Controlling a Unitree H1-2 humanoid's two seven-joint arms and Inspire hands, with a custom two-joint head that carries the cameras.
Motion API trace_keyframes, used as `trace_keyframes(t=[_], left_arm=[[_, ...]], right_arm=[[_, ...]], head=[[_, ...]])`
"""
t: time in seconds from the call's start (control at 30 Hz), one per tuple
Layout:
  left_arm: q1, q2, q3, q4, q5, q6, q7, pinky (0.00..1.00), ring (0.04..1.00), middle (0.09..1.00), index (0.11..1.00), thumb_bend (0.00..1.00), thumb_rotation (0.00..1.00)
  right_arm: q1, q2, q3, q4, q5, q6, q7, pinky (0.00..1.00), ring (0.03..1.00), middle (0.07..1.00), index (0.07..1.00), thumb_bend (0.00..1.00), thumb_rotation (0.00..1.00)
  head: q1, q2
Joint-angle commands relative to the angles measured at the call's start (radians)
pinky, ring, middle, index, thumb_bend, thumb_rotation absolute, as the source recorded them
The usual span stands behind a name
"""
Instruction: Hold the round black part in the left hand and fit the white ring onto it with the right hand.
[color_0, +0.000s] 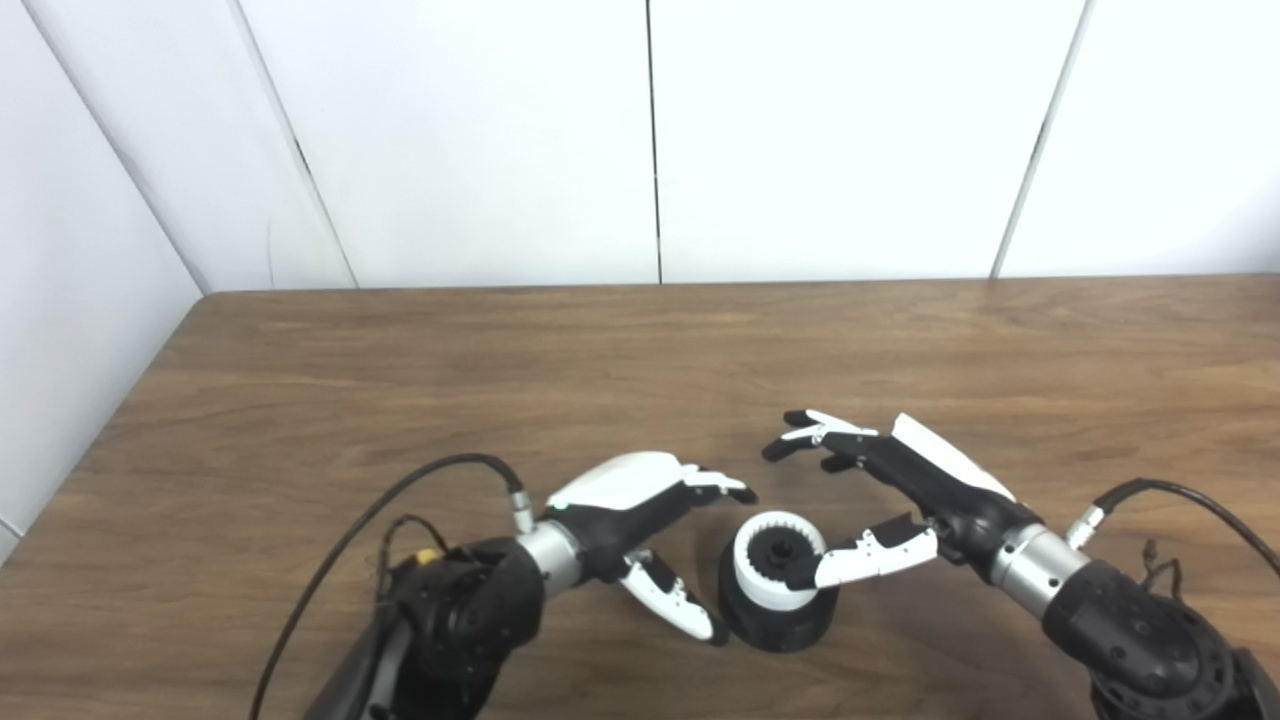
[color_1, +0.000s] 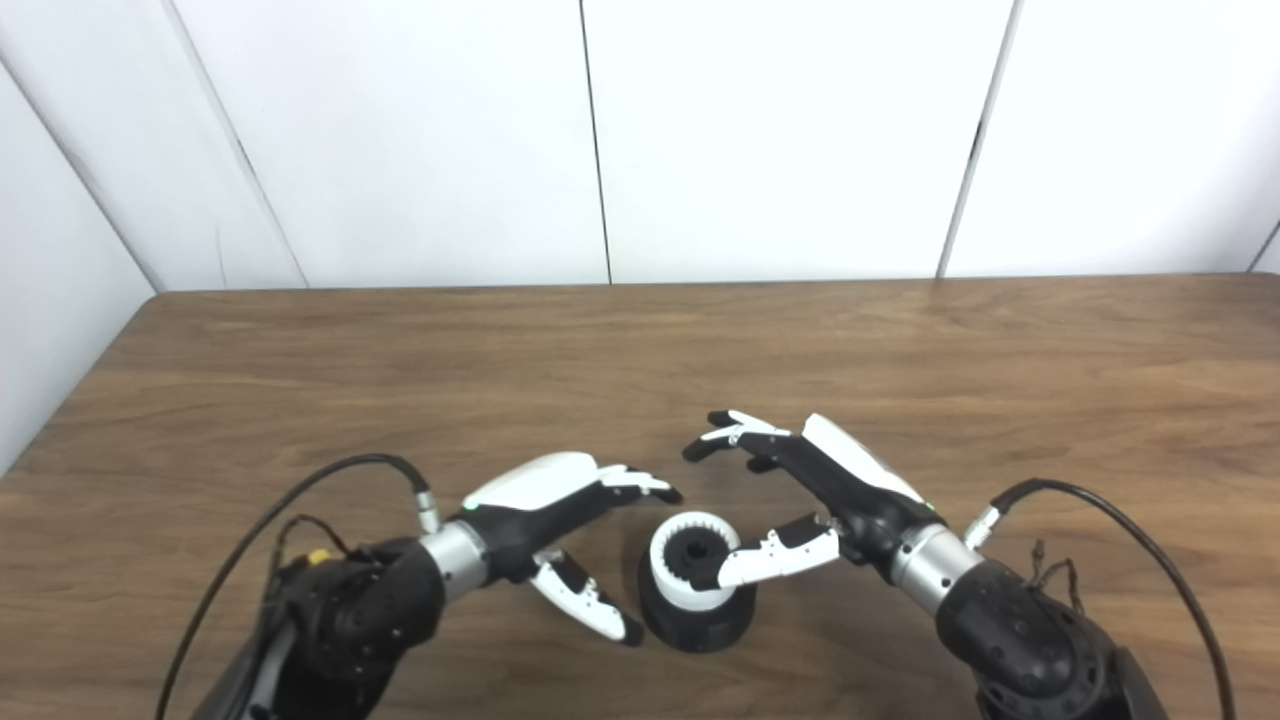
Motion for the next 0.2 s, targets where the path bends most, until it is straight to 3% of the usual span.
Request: trace_keyframes(t=[0.0,0.1,0.17], left_arm=[[0.008,0.021,0.050,-0.037,-0.008,0.040,-0.010,0.87,0.992,0.972,0.951,1.00,0.26],[0.032,0.006,0.106,-0.054,-0.027,0.041,-0.028,0.88,0.997,0.982,0.973,1.00,0.28],[0.053,-0.012,0.149,-0.065,-0.032,0.041,-0.039,0.88,0.999,0.991,0.986,1.00,0.35]], right_arm=[[-0.015,0.005,-0.029,-0.043,0.019,0.002,-0.029,0.87,0.956,0.949,0.781,0.99,0.44],[0.001,0.019,-0.051,-0.046,0.041,0.004,-0.041,0.88,0.947,0.941,0.784,0.96,0.44],[0.017,0.042,-0.075,-0.049,0.072,0.016,-0.057,0.88,0.943,0.939,0.795,0.90,0.46]], head=[[0.000,0.002],[-0.003,0.006],[-0.005,0.007]])
